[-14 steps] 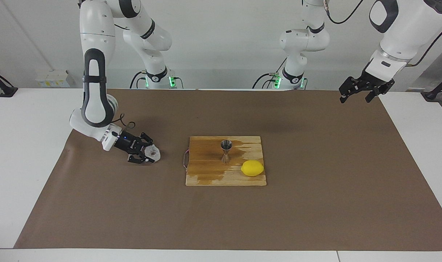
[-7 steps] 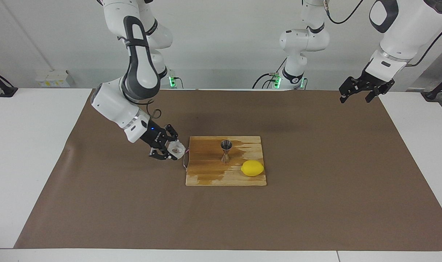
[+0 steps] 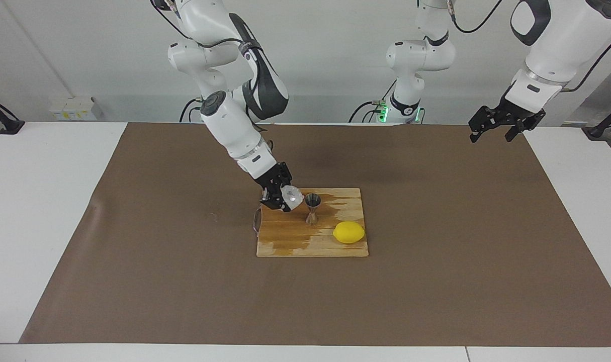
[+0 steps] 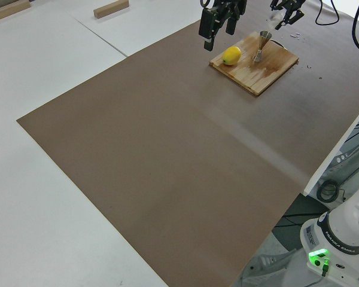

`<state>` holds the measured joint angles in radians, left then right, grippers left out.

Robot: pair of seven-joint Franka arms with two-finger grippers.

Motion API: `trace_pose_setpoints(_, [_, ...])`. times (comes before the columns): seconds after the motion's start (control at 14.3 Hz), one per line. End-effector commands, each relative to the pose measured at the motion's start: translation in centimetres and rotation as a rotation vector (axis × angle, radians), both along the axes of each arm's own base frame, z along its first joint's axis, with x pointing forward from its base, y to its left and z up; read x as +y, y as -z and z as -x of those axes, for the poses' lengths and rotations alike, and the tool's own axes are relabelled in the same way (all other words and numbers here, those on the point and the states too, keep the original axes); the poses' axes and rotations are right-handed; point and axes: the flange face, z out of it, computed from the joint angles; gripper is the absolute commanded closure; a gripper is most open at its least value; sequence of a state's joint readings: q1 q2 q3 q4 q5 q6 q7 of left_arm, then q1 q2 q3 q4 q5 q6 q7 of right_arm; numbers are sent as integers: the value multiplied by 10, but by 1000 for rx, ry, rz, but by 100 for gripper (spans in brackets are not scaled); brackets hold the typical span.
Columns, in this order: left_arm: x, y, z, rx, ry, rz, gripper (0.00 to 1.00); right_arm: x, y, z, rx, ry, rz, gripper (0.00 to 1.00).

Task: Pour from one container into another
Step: 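Carry the white cup with the right gripper above the silver cup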

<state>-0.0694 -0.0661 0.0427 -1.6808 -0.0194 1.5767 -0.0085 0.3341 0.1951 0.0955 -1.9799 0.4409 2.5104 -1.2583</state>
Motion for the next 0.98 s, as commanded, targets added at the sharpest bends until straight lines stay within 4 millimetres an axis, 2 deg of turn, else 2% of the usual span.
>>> trace_pose_setpoints(0.0, [2, -4, 5, 1, -1, -13, 0, 20, -9, 3, -38, -33, 109, 97])
trace_pose_setpoints(0.21, [2, -4, 5, 1, -1, -13, 0, 29, -19, 3, -95, -59, 217, 97])
trace_pose_setpoints(0.56, [2, -5, 6, 0, -1, -13, 0, 67, -39, 14, -160, -35, 376, 98])
trace_pose_setpoints(0.91, [2, -5, 6, 0, -1, -13, 0, 71, -38, 18, -163, -28, 431, 98])
